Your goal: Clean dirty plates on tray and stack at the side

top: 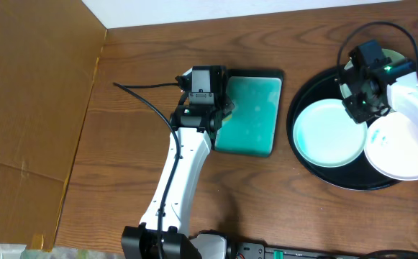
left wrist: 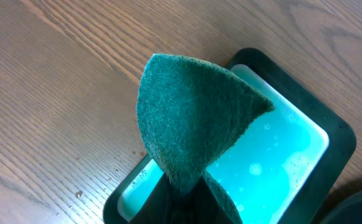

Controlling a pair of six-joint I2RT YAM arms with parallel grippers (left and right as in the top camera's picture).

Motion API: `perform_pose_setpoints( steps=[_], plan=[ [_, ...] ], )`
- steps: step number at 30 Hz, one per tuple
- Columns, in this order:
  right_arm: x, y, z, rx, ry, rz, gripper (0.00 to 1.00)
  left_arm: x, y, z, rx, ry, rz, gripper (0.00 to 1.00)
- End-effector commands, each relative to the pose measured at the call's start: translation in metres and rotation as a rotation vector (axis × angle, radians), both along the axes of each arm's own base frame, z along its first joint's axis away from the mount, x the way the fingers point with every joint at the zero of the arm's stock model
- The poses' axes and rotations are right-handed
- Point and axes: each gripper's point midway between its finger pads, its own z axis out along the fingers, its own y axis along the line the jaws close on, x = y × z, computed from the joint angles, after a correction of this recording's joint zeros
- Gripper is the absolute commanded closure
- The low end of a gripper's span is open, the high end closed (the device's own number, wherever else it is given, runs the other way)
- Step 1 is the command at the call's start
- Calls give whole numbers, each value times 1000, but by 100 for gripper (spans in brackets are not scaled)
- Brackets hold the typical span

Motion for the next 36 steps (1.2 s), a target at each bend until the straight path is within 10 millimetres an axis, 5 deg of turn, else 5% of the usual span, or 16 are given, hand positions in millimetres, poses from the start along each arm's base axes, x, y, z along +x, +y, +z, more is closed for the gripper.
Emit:
perform_pose_setpoints(
  steps=[1,3,19,21,26,30,36],
  plan=[
    [-9,7,-7,61,77,-23,69,-3,4,-1,23,6,0,93],
    [-12,6,-13,57,97,-46,42,-3,4,0,23,6,0,93],
    [-25,0,-53,9,214,-98,42,-4,4,-1,23,10,-1,93],
    [-26,0,-56,5,223,-98,50,-4,4,-1,23,10,-1,93],
    [-20,-7,-60,-37,197,-117,99,-4,4,-1,23,10,-1,93],
    [-13,-14,-50,-81,159,-143,99,-4,4,-1,23,11,-1,93],
    [1,-13,-4,-114,62,-95,99,-4,4,-2,23,12,-1,93]
  ],
)
